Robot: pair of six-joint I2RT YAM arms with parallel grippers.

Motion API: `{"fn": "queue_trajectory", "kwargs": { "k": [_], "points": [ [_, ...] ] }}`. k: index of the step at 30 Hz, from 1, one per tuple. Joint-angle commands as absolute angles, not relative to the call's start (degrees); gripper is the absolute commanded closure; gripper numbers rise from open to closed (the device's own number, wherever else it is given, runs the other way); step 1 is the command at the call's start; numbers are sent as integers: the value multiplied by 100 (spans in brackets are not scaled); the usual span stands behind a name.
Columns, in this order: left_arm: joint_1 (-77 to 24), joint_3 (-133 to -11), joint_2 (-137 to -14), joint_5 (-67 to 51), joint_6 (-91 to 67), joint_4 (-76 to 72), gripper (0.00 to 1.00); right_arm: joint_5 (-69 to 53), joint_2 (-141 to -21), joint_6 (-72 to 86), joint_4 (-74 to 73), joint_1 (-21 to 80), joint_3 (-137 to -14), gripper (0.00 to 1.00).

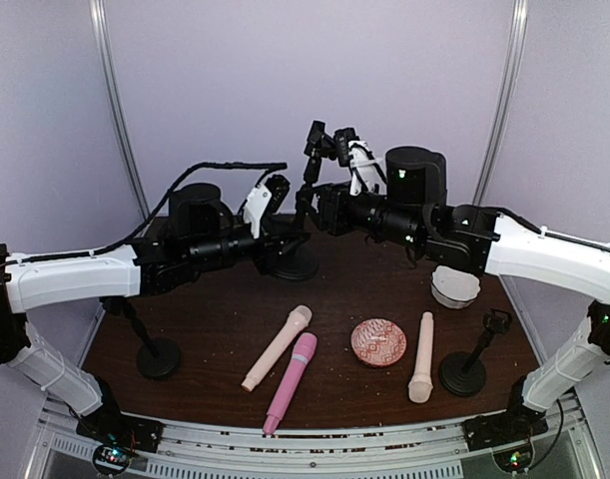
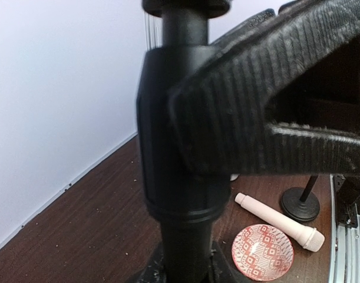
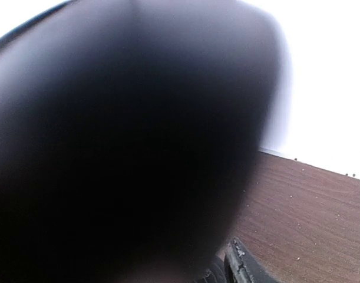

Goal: Attach the microphones to the stand

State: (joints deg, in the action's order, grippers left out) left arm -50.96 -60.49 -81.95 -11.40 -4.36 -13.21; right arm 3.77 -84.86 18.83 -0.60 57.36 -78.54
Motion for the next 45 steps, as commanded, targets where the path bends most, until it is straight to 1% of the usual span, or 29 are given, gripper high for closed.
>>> {"fn": "queue_trajectory", "kwargs": {
  "k": [1,4,8,10,12,14,16,18,19,20,23,24,26,28,32,37,40,45],
  "points": [
    [-5117,-6192,-7980,-1432,-317,-1947,100,293,-8550,1783,-99,5660,-8069,64],
    [-5124,-6172,-7958,-1443,-309,-1976,100,130,-8586,1835,-240,5614,-8118,75],
    [-5120,-6155,-7925,-1418,-304,-1983,100,-246,-8573,1768,-281,5520,-8085,100],
    [-5097,-6148,-7898,-1621,-260,-1999,100,-1078,-8531,1439,-198,5351,-8038,100],
    [-5045,-6180,-7884,-2050,-202,-1985,100,-2175,-8380,1036,-170,5096,-7949,100],
    [-4940,-6267,-7902,-2747,-201,-1965,100,-3150,-8190,670,-97,4848,-7748,100],
    [-4824,-6400,-7961,-3479,-272,-1949,100,-3800,-8115,549,-44,4587,-7637,100],
    [-4721,-6447,-7989,-3932,-406,-2086,100,-4229,-8160,494,-255,4384,-7719,100],
    [-4699,-6432,-7974,-4027,-439,-2133,100,-4260,-8193,413,-373,4310,-7794,98],
    [-4683,-6431,-7960,-4075,-440,-2146,100,-4105,-8214,357,-573,4273,-7845,91],
    [-4656,-6425,-7949,-4067,-469,-2176,100,-3275,-8263,389,-741,4187,-7854,65],
    [-4652,-6407,-7960,-4038,-510,-2206,100,-3122,-8282,440,-755,4164,-7849,60],
    [-4633,-6397,-7992,-3909,-569,-2234,100,-3145,-8305,515,-788,4149,-7833,54],
    [-4634,-6401,-8030,-3631,-602,-2178,100,-3348,-8258,551,-776,4148,-7774,51],
    [-4632,-6418,-8078,-3140,-625,-2031,100,-3389,-7963,490,-759,4157,-7577,48],
    [-4632,-6534,-8313,-2520,-923,-1808,100,-3569,-7614,795,-214,4179,-7316,42],
    [-4640,-6608,-8534,-2499,-1228,-1771,100,-3473,-7655,1081,85,4184,-7293,39],
    [-4731,-6691,-8862,-2523,-1700,-1771,100,-3088,-8070,1455,226,4177,-7482,38]
  ]
}}
